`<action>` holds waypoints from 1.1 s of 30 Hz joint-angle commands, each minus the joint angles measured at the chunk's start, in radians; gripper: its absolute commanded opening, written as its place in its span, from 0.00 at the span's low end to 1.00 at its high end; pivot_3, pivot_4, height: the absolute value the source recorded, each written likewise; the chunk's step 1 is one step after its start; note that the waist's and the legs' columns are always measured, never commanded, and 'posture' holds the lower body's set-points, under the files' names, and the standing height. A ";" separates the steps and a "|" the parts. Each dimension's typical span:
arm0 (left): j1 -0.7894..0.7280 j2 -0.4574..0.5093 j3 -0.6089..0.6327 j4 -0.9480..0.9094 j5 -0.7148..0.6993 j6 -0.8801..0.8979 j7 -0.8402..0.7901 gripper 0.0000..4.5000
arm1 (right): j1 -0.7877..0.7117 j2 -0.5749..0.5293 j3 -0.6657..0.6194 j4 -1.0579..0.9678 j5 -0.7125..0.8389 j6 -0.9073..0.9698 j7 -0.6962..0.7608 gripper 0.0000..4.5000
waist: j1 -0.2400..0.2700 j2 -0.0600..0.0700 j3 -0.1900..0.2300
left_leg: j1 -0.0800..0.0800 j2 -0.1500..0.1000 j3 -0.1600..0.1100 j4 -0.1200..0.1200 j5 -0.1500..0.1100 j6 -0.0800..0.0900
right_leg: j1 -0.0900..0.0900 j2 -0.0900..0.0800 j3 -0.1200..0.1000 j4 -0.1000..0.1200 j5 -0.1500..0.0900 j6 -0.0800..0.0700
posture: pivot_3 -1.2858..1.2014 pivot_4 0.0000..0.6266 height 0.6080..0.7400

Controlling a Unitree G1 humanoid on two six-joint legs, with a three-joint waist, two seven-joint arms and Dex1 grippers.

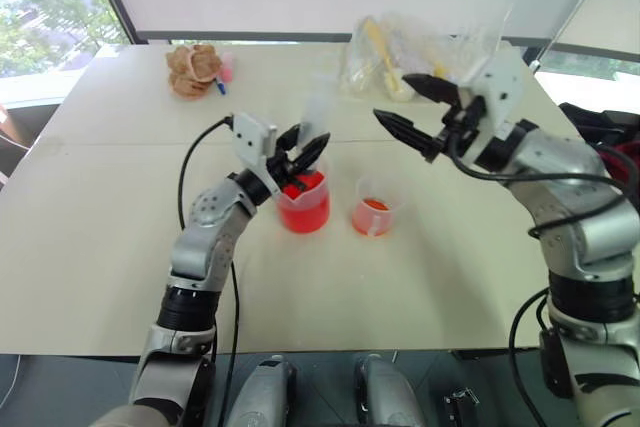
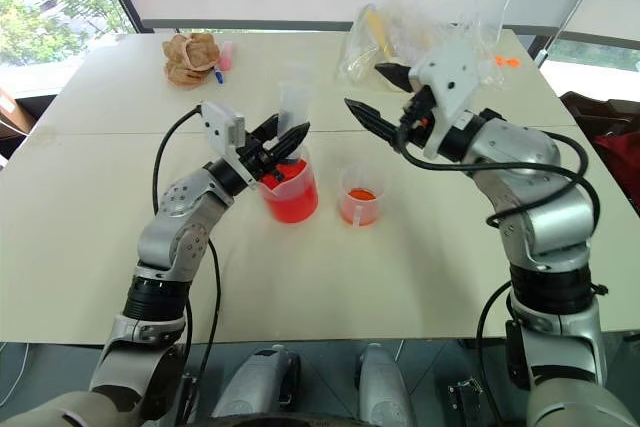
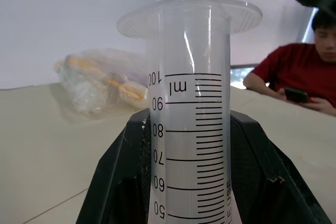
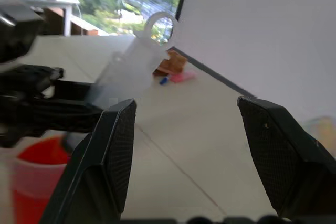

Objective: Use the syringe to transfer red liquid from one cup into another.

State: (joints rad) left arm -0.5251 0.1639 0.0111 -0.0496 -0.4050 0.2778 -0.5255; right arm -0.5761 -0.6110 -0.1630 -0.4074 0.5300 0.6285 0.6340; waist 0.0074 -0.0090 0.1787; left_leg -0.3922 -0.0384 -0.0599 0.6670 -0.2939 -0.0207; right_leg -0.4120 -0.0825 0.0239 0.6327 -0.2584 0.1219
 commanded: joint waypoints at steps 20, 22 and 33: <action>-0.212 -0.094 -0.009 -0.116 -0.123 0.066 0.026 0.31 | 0.008 -0.108 -0.147 -0.018 0.018 -0.010 -0.079 0.70 | 0.005 0.000 0.000 | -0.001 -0.001 0.000 0.000 0.000 0.000 | 0.001 0.000 0.000 -0.002 0.000 0.000 | 0.52 0.24 1.00; -0.209 -0.127 -0.041 -0.091 -0.111 0.047 0.011 0.31 | -0.008 -0.134 -0.156 -0.011 0.010 -0.014 -0.079 0.70 | 0.004 0.000 0.000 | 0.000 -0.001 0.000 0.000 0.000 0.000 | 0.001 0.000 0.000 -0.002 0.000 0.000 | 0.52 0.24 1.00; -0.192 -0.255 -0.231 0.103 0.061 -0.157 -0.065 0.31 | -0.155 -0.207 -0.137 -0.023 -0.030 -0.022 -0.113 0.70 | 0.003 0.000 0.000 | 0.000 -0.001 0.001 0.000 0.000 0.000 | 0.001 0.001 0.000 -0.002 0.000 0.000 | 0.52 0.24 1.00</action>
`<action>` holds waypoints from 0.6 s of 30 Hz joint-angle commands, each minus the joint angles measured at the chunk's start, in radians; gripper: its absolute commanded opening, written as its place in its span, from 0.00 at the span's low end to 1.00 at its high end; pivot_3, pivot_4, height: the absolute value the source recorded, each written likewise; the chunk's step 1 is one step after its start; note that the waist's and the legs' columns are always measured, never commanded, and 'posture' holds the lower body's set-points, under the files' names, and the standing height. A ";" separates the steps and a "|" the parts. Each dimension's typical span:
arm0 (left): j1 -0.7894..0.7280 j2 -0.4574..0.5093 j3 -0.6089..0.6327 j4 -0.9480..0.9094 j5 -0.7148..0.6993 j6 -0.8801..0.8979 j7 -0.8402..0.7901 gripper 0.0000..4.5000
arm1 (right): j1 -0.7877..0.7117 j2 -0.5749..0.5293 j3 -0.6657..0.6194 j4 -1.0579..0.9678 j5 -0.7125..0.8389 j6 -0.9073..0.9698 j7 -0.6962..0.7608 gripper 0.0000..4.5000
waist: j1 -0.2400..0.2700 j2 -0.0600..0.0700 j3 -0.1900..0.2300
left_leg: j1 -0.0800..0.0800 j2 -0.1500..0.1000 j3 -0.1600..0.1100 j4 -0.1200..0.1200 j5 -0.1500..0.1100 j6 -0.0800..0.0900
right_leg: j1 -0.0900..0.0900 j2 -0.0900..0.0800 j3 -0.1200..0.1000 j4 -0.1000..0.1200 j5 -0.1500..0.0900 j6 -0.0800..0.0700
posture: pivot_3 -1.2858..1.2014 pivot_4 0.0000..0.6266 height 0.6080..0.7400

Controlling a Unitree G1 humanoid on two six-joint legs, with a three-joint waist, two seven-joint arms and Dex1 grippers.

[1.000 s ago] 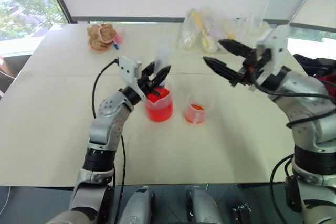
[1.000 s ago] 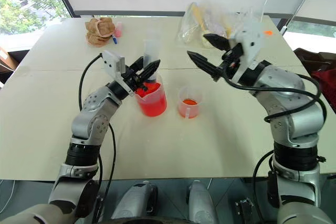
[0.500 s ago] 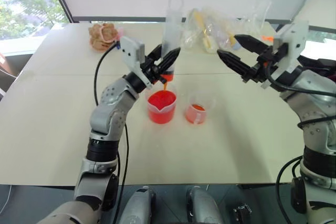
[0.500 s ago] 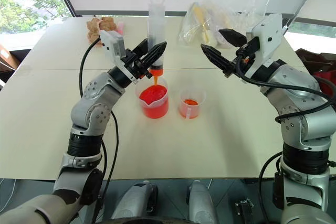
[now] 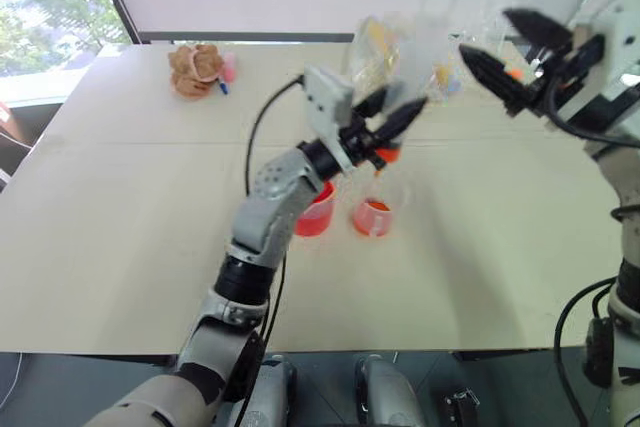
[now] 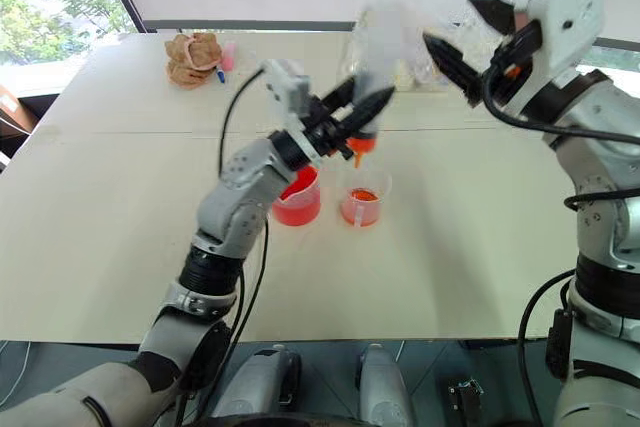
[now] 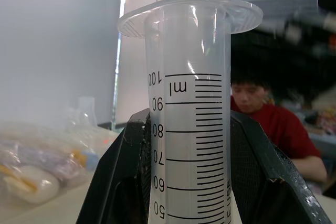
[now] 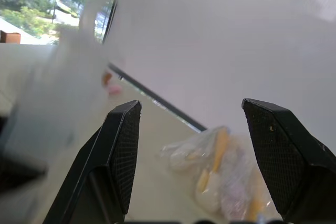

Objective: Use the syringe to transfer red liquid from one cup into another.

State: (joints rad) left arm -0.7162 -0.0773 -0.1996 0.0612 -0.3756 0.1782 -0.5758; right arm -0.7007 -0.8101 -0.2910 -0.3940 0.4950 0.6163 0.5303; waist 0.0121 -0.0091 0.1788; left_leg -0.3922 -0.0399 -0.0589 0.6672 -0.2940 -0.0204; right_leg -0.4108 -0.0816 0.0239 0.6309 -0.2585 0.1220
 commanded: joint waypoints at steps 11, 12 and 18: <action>0.014 -0.040 -0.022 0.030 0.071 -0.102 0.003 0.31 | -0.013 -0.057 0.019 -0.022 -0.050 -0.023 0.016 0.70 | 0.004 0.000 0.000 | -0.001 0.001 0.000 0.000 0.000 0.001 | 0.000 -0.001 0.000 0.000 0.000 0.000 | 0.52 0.24 1.00; 0.011 -0.044 -0.019 0.035 0.074 -0.105 0.007 0.31 | -0.003 -0.079 0.010 -0.014 -0.065 -0.027 0.022 0.70 | 0.004 0.000 0.000 | -0.001 0.001 0.000 0.000 0.000 0.001 | 0.000 -0.001 0.000 0.000 0.000 0.000 | 0.52 0.24 1.00; -0.009 -0.067 -0.004 0.064 0.089 -0.120 0.025 0.31 | 0.105 -0.193 -0.117 -0.082 0.000 0.041 0.114 0.70 | 0.003 0.000 0.000 | -0.001 0.001 0.000 0.000 -0.001 0.002 | 0.000 -0.001 0.000 -0.001 0.000 0.000 | 0.52 0.24 1.00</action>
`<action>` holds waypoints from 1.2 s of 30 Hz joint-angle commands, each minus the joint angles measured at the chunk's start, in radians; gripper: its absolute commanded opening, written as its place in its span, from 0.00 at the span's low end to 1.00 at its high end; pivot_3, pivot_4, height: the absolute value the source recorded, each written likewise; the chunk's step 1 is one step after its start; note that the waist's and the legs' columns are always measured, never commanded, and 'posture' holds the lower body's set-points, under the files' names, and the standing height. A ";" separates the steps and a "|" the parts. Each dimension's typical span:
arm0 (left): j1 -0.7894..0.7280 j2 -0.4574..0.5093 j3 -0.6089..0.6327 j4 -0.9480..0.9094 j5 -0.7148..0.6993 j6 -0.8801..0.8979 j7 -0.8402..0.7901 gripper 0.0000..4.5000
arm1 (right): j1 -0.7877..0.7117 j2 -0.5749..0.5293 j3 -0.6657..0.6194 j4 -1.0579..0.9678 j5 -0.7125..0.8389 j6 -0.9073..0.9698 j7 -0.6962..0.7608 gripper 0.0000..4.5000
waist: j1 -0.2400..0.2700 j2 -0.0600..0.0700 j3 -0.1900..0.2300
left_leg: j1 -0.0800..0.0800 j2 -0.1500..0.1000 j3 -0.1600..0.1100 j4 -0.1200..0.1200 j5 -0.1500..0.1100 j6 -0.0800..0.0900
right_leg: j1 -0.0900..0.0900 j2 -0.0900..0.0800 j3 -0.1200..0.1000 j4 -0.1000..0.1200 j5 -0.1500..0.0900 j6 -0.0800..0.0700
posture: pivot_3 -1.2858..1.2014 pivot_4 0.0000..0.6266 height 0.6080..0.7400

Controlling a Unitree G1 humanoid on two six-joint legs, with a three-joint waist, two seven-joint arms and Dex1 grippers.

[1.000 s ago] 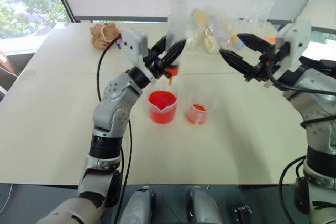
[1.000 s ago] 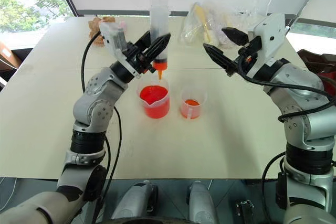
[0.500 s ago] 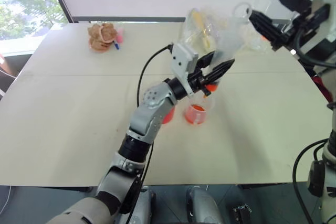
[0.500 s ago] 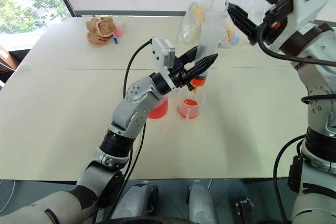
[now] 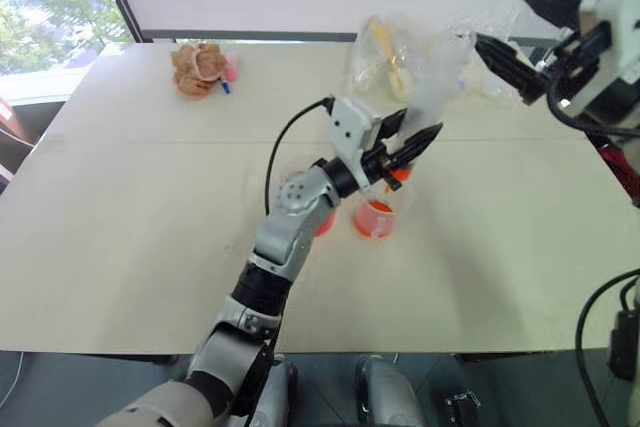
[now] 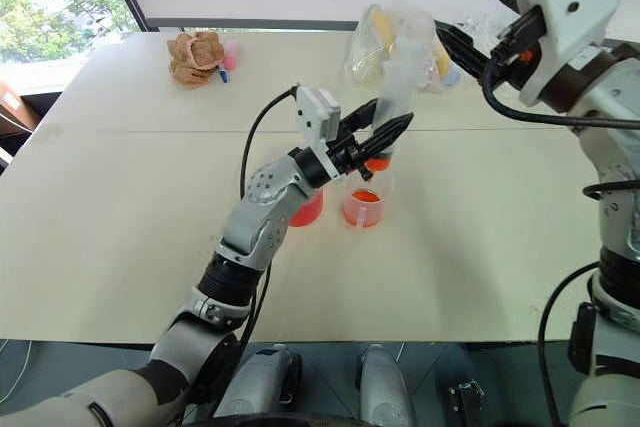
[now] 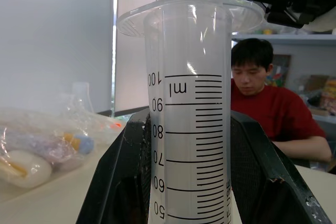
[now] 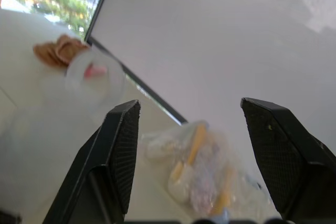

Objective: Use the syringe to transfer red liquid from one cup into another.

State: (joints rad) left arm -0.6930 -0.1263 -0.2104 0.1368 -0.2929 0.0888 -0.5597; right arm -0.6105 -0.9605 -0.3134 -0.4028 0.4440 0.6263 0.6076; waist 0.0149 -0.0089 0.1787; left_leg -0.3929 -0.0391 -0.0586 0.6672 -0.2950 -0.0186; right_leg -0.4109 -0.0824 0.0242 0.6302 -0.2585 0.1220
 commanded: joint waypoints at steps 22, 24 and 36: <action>0.001 -0.006 -0.009 0.012 0.051 -0.062 -0.010 0.31 | -0.067 0.025 -0.025 -0.094 0.139 0.045 -0.012 0.70 | -0.002 0.001 0.000 | 0.001 0.001 0.000 0.000 0.000 0.000 | 0.001 0.000 0.000 0.001 0.000 0.000 | 0.52 0.24 1.00; 0.013 -0.006 -0.020 -0.001 0.055 -0.061 -0.015 0.31 | -0.068 0.030 0.001 -0.062 0.107 0.012 -0.006 0.70 | -0.001 0.001 0.000 | 0.001 0.000 0.000 0.000 0.000 0.000 | 0.001 0.000 0.000 0.001 0.000 0.000 | 0.52 0.24 1.00; 0.030 -0.003 -0.019 -0.028 0.063 -0.051 -0.006 0.31 | -0.070 0.033 0.119 0.127 -0.074 -0.173 0.034 0.65 | -0.002 0.002 -0.001 | 0.002 0.000 0.000 0.000 0.000 0.000 | 0.002 0.000 0.000 0.001 0.000 0.000 | 0.52 0.24 1.00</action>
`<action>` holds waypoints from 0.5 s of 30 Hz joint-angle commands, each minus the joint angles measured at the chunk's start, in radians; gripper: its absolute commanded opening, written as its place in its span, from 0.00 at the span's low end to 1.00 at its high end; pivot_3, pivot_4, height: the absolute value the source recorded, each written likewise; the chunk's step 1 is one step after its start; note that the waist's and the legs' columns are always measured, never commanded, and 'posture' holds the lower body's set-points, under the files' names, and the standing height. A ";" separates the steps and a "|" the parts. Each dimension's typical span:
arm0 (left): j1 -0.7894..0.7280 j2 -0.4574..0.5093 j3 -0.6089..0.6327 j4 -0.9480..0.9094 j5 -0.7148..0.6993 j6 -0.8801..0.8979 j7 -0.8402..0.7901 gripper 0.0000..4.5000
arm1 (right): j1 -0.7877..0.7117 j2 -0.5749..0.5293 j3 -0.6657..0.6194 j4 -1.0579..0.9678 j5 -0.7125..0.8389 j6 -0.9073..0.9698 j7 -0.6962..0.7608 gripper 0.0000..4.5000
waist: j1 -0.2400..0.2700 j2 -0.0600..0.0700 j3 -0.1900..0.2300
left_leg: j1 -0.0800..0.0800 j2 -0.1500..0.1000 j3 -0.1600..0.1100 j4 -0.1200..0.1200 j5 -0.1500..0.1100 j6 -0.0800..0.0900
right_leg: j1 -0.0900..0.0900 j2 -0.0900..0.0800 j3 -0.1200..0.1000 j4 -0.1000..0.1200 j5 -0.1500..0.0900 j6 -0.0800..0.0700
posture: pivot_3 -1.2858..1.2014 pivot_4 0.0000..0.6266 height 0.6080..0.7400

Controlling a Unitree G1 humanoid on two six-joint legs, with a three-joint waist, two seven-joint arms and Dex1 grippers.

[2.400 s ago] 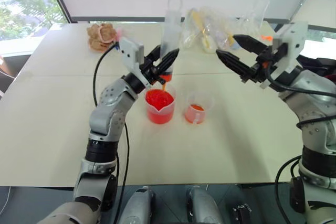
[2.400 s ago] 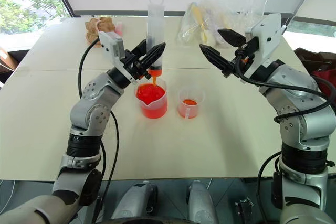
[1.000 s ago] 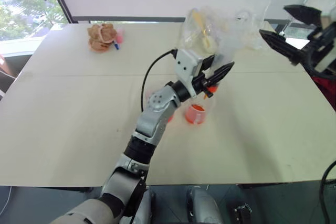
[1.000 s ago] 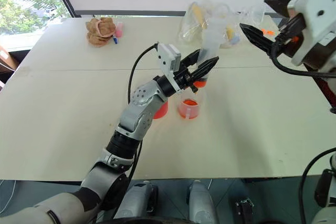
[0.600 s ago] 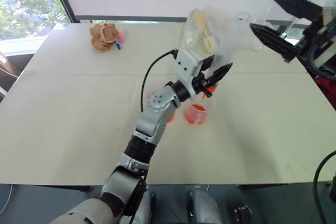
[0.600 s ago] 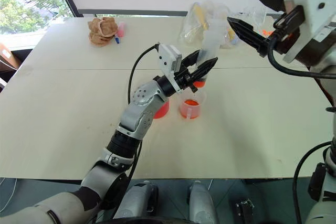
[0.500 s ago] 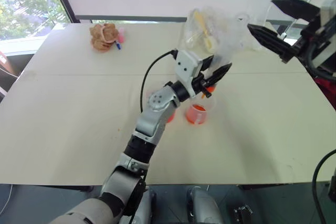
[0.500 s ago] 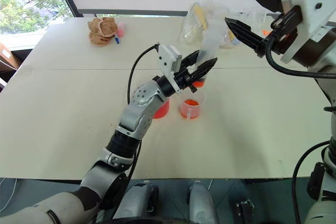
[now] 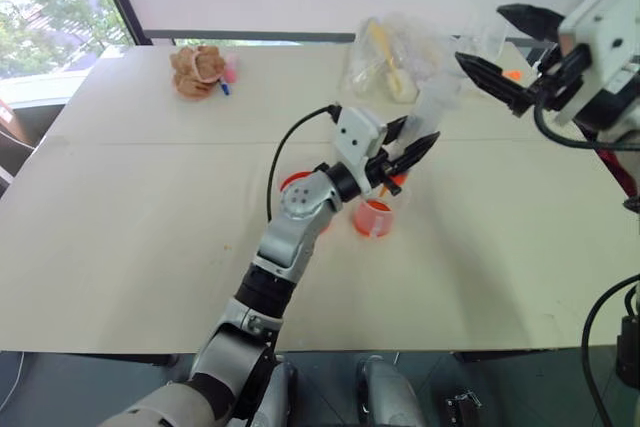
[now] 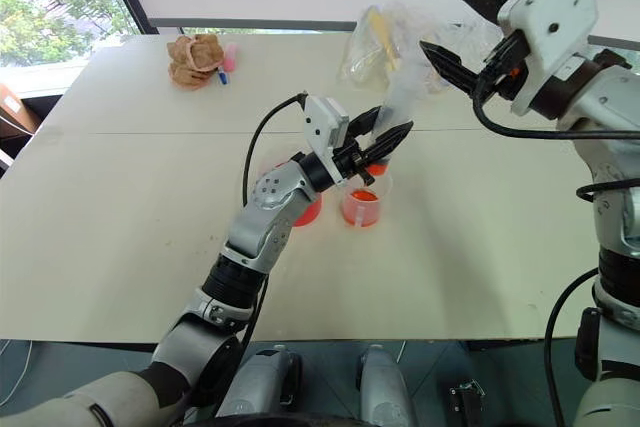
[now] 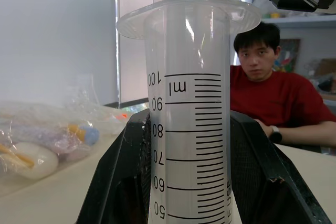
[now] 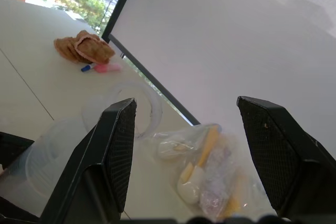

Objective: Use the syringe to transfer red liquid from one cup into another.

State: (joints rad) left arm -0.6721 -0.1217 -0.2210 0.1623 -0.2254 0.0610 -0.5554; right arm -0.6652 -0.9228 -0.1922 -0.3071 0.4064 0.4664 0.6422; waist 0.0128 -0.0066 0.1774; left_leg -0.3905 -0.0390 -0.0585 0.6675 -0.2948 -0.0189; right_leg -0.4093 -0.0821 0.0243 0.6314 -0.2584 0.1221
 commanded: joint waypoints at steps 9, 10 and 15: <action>0.002 -0.014 0.006 -0.049 -0.020 -0.013 0.008 0.31 | -0.057 0.034 0.027 -0.026 0.003 0.026 0.015 0.00 | 0.000 0.001 0.000 | 0.000 0.000 0.000 0.000 0.000 0.000 | 0.000 0.000 0.000 0.000 0.000 0.000 | 0.52 0.24 1.00; -0.001 -0.017 0.010 -0.050 -0.024 -0.009 0.010 0.31 | -0.058 0.040 0.028 -0.038 0.012 0.040 0.016 0.00 | 0.000 0.001 0.000 | 0.000 0.000 0.000 0.000 0.000 0.000 | 0.000 0.000 0.000 0.000 0.000 0.000 | 0.52 0.24 1.00; -0.017 -0.023 0.025 -0.060 -0.036 0.005 0.015 0.31 | -0.006 0.082 0.062 -0.107 0.035 0.085 0.019 0.00 | 0.000 0.001 0.000 | 0.000 0.000 0.000 0.000 0.000 0.000 | 0.000 0.000 0.000 0.000 0.000 0.000 | 0.52 0.24 1.00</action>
State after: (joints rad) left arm -0.6670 -0.1266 -0.2021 0.1524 -0.2302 0.0763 -0.5377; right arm -0.6936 -0.8564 -0.1523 -0.3670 0.4157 0.5365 0.6466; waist 0.0132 -0.0060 0.1770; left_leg -0.3903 -0.0389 -0.0592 0.6676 -0.2947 -0.0190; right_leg -0.4089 -0.0821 0.0242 0.6316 -0.2584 0.1220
